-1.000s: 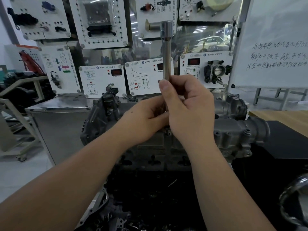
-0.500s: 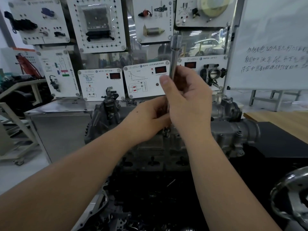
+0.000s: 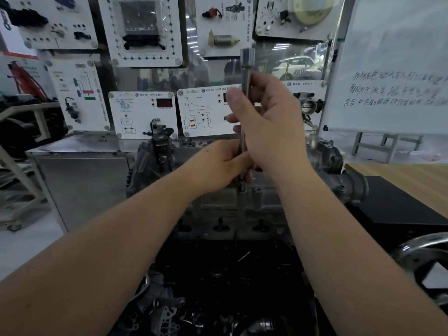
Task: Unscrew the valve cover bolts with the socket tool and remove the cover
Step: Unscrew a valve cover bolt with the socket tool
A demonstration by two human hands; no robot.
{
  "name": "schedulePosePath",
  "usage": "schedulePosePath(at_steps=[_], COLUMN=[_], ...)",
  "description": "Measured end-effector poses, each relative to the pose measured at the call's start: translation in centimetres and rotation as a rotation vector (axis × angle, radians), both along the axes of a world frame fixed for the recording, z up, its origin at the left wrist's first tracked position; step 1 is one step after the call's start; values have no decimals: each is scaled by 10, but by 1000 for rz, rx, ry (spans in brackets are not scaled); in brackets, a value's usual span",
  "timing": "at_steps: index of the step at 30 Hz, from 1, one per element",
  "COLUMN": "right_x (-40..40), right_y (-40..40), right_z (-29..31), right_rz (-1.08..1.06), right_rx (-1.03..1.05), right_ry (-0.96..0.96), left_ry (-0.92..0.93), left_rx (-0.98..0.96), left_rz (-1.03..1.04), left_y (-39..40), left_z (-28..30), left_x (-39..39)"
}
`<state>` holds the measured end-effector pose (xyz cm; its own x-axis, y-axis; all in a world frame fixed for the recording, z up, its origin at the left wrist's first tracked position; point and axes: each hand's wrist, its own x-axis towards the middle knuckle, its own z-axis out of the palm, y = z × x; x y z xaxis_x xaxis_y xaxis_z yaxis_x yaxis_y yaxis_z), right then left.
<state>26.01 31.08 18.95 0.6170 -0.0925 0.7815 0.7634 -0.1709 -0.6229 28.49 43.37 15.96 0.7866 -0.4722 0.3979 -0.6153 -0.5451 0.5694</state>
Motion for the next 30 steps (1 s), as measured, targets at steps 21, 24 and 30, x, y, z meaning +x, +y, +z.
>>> schedulePosePath(at_steps=[21,24,30], right_x=[14,15,14], right_y=[-4,-6,1], right_z=[7,12,10], right_rz=[466,464,282], right_rx=[210,103,68], right_ry=[227,273,215], left_ry=[137,165,34], left_rx=[-190,-201,-87], left_rz=[-89,-117,-47], left_y=[3,7,6], left_z=[-6,-7,-7], left_x=[8,12,12])
